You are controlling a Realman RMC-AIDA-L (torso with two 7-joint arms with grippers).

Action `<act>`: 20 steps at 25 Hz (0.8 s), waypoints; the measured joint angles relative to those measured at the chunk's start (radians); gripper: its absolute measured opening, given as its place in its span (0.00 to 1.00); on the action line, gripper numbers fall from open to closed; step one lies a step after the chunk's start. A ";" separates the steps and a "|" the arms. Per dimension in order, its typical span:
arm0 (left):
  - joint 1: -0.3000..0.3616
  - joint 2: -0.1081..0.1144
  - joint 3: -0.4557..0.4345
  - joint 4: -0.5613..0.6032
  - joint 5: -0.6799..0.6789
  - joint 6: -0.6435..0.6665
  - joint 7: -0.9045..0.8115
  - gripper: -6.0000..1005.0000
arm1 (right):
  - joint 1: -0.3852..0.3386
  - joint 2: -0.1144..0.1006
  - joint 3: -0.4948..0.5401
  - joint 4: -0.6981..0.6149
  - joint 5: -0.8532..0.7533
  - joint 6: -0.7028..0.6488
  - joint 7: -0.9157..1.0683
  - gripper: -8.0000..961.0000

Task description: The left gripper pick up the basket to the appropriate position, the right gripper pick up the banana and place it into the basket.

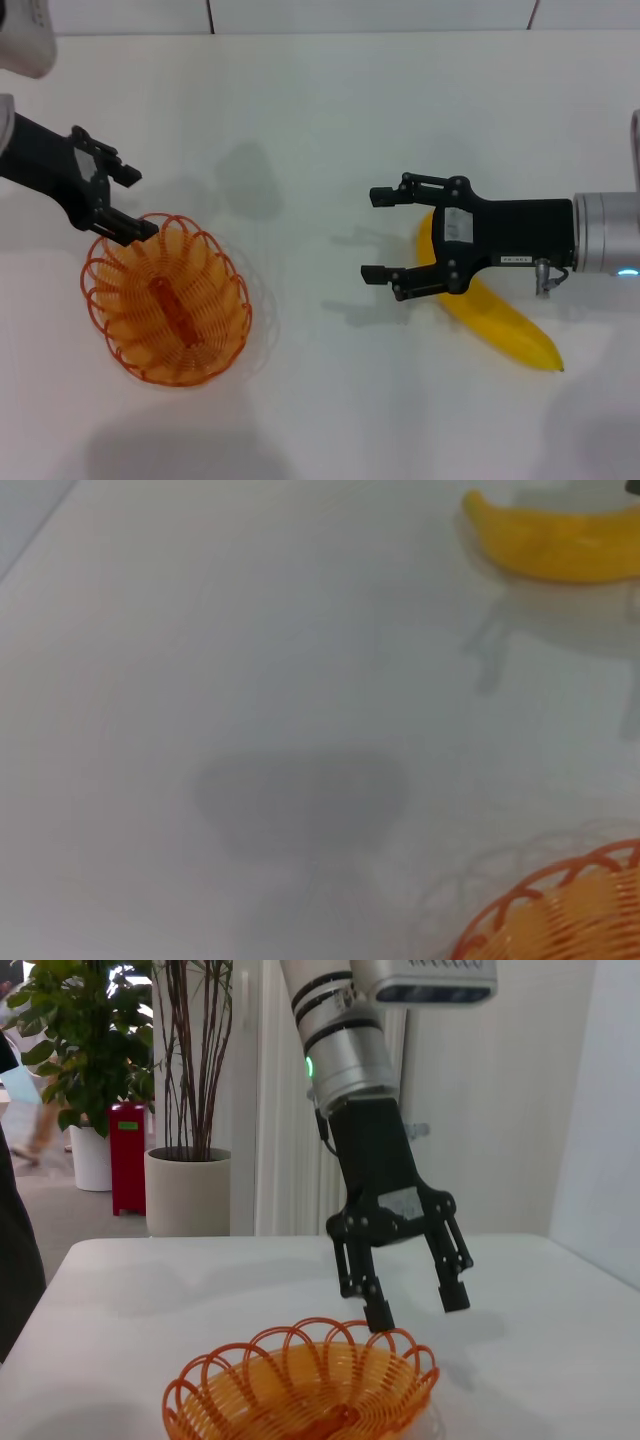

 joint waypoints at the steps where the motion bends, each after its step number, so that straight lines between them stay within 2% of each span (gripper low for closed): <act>1: -0.003 0.000 0.002 -0.011 0.000 -0.009 0.002 0.78 | 0.001 0.000 0.000 0.000 0.000 0.000 0.000 0.94; 6: -0.021 0.000 0.011 -0.064 0.001 -0.051 0.008 0.78 | 0.006 0.000 0.002 0.000 0.000 0.001 0.000 0.94; 14: -0.028 -0.002 0.094 -0.129 0.003 -0.133 -0.004 0.78 | 0.013 0.002 0.002 0.000 0.000 0.001 0.000 0.94; 20: -0.030 -0.004 0.097 -0.139 0.002 -0.147 -0.006 0.75 | 0.014 0.002 0.003 0.000 0.000 0.001 0.000 0.94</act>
